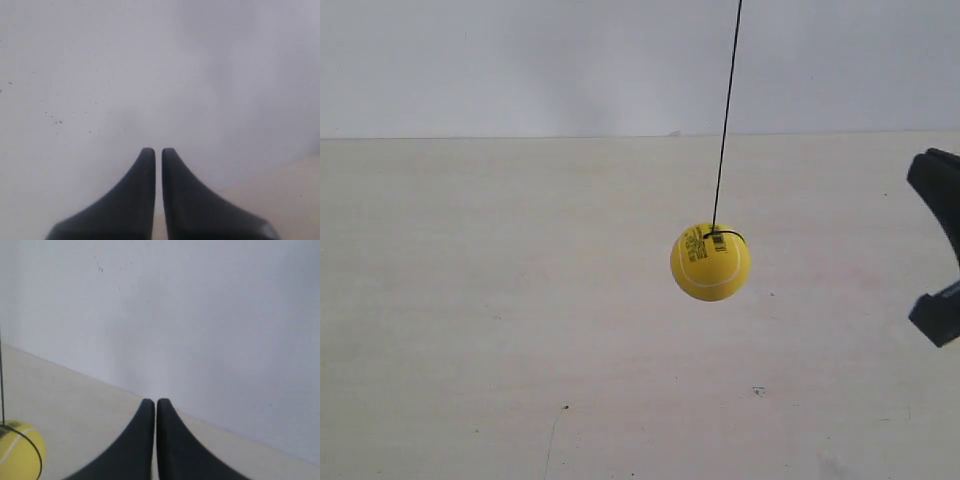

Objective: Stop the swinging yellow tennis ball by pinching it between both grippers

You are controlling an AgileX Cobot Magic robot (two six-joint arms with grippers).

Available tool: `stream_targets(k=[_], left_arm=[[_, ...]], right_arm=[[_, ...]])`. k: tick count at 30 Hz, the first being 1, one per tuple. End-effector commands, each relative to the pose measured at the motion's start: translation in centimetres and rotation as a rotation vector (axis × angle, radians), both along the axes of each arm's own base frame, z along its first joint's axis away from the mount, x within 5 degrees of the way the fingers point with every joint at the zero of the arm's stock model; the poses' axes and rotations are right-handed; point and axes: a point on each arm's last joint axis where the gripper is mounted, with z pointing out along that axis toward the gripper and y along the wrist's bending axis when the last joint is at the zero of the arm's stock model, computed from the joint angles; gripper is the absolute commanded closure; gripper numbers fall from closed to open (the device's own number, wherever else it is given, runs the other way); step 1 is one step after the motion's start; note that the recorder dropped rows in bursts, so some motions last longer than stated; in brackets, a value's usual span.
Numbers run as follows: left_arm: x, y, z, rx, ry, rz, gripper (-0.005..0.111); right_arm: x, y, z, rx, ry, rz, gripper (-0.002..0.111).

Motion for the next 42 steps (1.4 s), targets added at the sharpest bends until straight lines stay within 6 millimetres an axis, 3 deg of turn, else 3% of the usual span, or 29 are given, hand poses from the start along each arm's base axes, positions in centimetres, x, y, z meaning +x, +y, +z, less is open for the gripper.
stream_targets(k=[1, 10, 30, 35, 42], left_arm=[[-1.0, 0.7, -0.7, -0.034, -0.04, 0.016, 0.102], [-1.0, 0.5, -1.9, 0.02, 0.066, 0.003, 0.102], [-1.0, 0.5, -1.9, 0.023, 0.066, 0.003, 0.102], [-1.0, 0.5, -1.9, 0.023, 0.066, 0.003, 0.102], [-1.0, 0.5, -1.9, 0.023, 0.066, 0.003, 0.102]], right_arm=[[-2.3, -0.6, 0.4, 0.021, -0.063, -0.034, 0.108], [-3.7, -1.6, 0.4, 0.135, 0.057, -0.109, 0.108], [-3.7, -1.7, 0.3, 0.134, 0.065, -0.115, 0.108], [-3.7, -1.7, 0.3, 0.049, 0.03, -0.129, 0.108], [-6.2, -3.8, -0.3, 0.033, 0.095, -0.322, 0.108]])
